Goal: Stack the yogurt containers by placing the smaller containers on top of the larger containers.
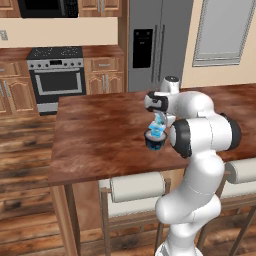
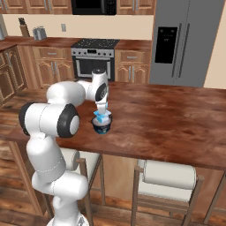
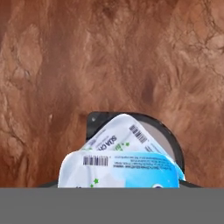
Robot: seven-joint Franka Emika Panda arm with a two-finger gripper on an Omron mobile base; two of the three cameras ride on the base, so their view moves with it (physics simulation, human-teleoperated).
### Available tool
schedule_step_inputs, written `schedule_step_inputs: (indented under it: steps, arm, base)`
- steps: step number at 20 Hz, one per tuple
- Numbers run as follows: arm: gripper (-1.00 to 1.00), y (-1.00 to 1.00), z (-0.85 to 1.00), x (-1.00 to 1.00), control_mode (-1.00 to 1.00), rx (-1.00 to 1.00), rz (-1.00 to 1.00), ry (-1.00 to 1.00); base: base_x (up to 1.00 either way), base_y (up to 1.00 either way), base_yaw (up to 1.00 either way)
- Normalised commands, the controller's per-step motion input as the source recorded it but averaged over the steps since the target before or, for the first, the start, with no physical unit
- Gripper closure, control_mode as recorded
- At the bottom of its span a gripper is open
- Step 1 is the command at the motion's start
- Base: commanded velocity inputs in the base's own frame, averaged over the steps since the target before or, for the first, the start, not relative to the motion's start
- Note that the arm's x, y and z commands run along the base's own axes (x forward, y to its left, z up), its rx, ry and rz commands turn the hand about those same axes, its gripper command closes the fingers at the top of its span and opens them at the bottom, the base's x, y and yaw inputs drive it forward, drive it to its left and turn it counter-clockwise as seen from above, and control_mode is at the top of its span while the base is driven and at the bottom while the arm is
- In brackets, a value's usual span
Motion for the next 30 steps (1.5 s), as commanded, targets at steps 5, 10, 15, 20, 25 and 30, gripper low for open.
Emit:
schedule_step_inputs:
  steps: [5,10,15,20,25,30]
  arm:
    - [1.00,0.00,-0.09,0.06,-1.00,0.00,0.00,-0.05]
    - [1.00,0.00,-0.09,0.09,-1.00,0.00,0.00,-0.03]
    - [1.00,0.00,-0.08,0.06,-1.00,0.00,0.00,-0.02]
    - [1.00,0.00,-0.04,0.07,-1.00,0.00,0.00,-0.01]
    - [1.00,0.00,0.00,0.04,-1.00,0.00,0.00,0.00]
    - [1.00,0.00,0.00,0.00,-1.00,0.00,0.00,0.00]
  base:
    - [0.00,0.00,0.00]
    - [0.00,0.00,0.00]
    - [0.00,0.00,0.00]
    - [0.00,0.00,0.00]
    - [0.00,0.00,0.00]
    - [0.00,0.00,0.00]
